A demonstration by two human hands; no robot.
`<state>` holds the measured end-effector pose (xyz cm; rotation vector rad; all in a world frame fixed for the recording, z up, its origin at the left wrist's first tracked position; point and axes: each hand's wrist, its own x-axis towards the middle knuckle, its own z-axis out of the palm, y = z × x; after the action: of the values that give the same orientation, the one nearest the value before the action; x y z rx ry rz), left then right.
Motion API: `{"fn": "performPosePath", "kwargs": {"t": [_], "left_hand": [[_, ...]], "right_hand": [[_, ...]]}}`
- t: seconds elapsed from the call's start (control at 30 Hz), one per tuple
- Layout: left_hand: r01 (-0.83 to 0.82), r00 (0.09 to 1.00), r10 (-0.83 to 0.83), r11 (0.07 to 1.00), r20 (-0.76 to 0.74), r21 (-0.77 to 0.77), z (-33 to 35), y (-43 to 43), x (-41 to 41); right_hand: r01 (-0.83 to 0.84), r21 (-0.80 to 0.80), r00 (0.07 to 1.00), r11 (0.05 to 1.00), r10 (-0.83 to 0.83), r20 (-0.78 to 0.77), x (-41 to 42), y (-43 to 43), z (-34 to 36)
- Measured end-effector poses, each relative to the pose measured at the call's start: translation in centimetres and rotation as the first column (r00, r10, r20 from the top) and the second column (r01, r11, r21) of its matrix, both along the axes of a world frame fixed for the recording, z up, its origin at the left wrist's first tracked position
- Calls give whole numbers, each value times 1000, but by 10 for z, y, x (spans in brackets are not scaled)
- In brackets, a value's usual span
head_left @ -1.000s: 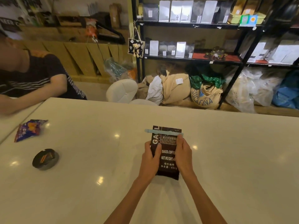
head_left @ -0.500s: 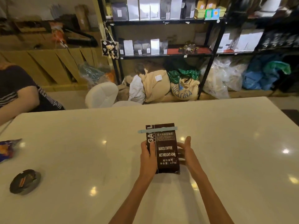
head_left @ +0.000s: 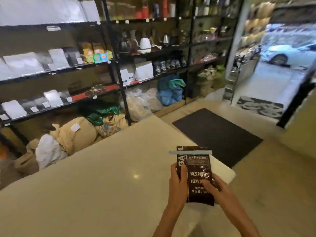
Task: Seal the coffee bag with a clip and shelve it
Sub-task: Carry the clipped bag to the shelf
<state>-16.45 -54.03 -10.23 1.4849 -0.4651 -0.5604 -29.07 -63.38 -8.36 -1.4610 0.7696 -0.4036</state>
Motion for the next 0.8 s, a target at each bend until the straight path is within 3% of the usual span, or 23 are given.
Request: {"fn": "performPosePath", "kwargs": {"t": [0.17,0.33,0.47,0.57,0.7,0.8], "left_hand": [[449,890,-451,892,-63,-47,11,-171,-95],[712,696,-716,699,-57,-73,7,-320,-171],[801,590,-807,589,-24,-106,0,-437,-210],[817,565,-825,560,-6,-136,-4,-526,-227],[794,593,-804,593,-43,-137,6,-632,-227],[730,669,-741,671,-59,-130,12,-702,-202]], "right_hand": [[368,8,928,930,-367,66,-124,-132,9],[578,7,811,816,-575,103,-211,-246,5],[679,-3,730,734,-675,108,-253,-339,-5],[712,-9,699,703,-707,103,-268,-423,-3],[688,-11,723,725,-685,85,-266,-533,10],[601,-6,796,799,-598,91,-243,-622,16]]}}
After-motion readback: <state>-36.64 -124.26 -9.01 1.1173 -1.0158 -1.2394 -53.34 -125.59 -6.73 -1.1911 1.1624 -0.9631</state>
